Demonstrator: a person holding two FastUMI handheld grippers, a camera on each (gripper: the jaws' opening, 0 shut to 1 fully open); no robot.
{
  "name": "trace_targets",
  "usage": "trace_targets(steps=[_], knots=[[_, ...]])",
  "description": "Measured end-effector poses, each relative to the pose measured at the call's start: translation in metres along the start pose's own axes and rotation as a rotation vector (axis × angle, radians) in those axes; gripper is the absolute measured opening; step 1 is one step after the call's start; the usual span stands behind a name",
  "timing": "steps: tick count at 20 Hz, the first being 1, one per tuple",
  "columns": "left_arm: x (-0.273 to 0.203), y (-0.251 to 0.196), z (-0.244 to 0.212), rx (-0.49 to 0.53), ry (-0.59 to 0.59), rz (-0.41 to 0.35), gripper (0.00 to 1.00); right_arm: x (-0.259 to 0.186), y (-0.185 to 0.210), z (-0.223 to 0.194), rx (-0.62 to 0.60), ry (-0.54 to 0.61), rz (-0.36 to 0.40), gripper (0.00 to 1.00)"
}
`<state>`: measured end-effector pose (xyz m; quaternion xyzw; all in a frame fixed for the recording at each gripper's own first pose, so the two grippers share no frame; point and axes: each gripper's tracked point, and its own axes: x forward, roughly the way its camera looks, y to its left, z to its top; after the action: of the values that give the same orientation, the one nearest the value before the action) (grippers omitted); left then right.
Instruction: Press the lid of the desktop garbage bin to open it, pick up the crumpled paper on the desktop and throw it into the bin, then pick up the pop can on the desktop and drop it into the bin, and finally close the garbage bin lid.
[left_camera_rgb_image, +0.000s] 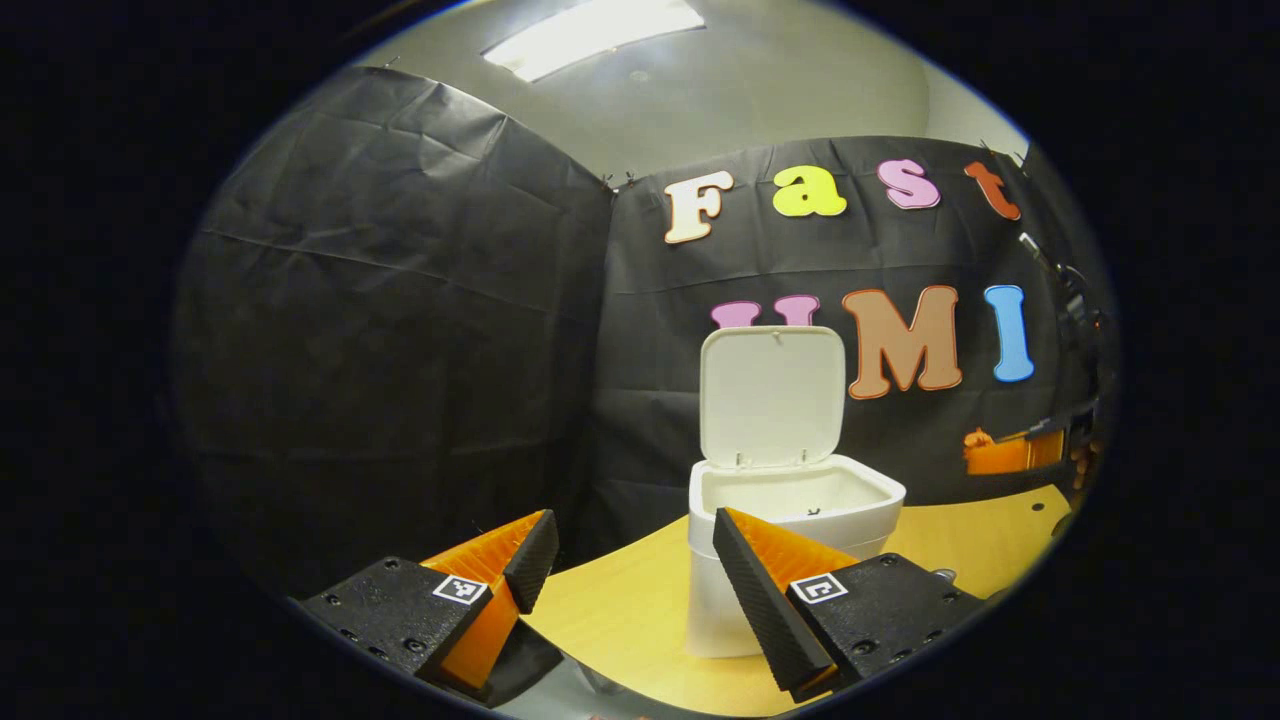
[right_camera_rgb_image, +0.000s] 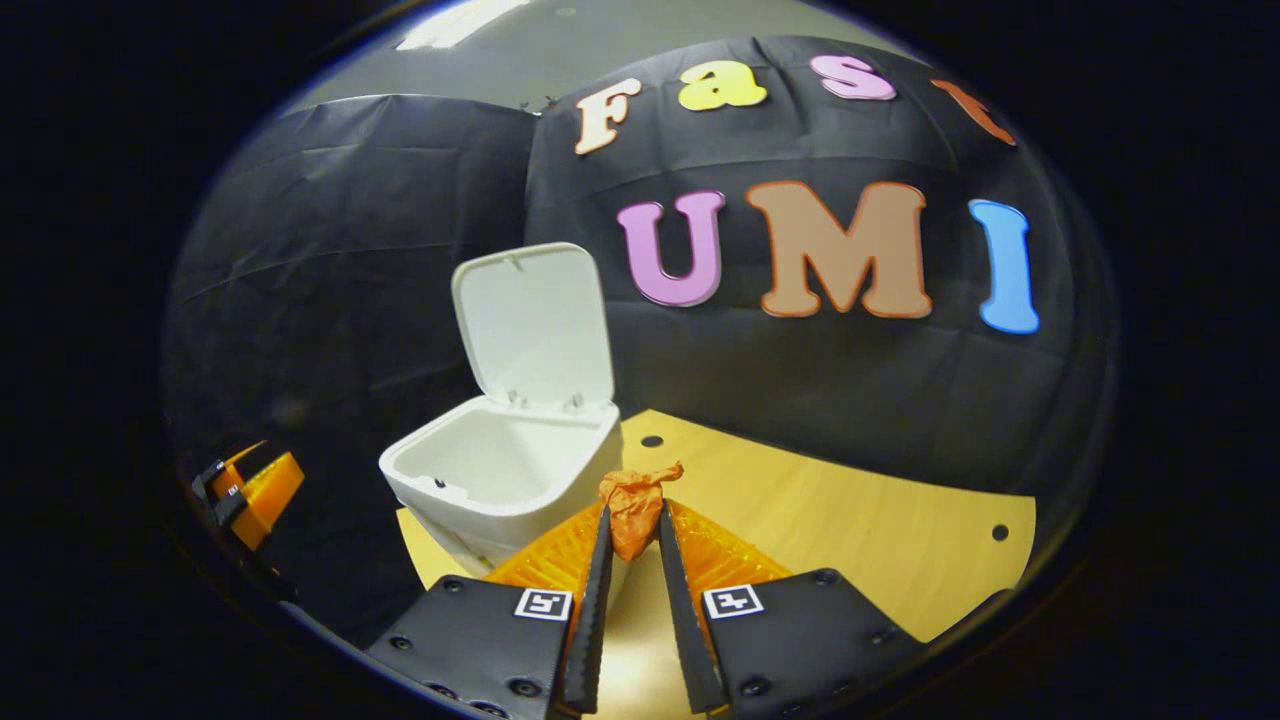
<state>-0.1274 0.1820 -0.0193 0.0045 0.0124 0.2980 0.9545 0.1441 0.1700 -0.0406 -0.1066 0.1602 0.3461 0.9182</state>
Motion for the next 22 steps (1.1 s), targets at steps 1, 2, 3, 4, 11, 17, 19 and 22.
trace_targets(steps=[1, 2, 3, 4, 11, 17, 19, 22], knots=[[-0.002, 0.010, -0.001, -0.004, 0.001, 0.019, 0.94, 0.006, 0.004, 0.005, -0.028, -0.010, 0.025, 0.35], [-0.002, 0.019, -0.003, -0.011, 0.002, 0.036, 0.93, 0.011, 0.009, 0.010, -0.052, -0.019, 0.047, 0.34], [-0.003, 0.026, -0.005, -0.018, 0.005, 0.052, 0.93, 0.005, 0.006, 0.005, -0.073, -0.031, 0.067, 0.34], [-0.004, 0.034, -0.006, -0.021, 0.010, 0.070, 0.93, 0.008, 0.008, 0.008, -0.092, -0.039, 0.082, 0.34], [-0.010, 0.083, -0.014, -0.026, 0.021, 0.184, 0.94, 0.036, 0.025, 0.011, -0.154, 0.010, 0.117, 0.42], [-0.007, 0.086, -0.017, -0.047, 0.027, 0.176, 0.94, 0.044, 0.023, 0.001, -0.201, 0.026, 0.094, 0.77], [-0.003, 0.078, -0.013, -0.047, 0.014, 0.150, 0.93, 0.047, 0.024, -0.003, -0.194, 0.035, 0.098, 0.99], [0.002, 0.062, -0.005, -0.031, -0.007, 0.099, 0.93, 0.035, 0.017, 0.004, -0.180, 0.006, 0.085, 0.97]])
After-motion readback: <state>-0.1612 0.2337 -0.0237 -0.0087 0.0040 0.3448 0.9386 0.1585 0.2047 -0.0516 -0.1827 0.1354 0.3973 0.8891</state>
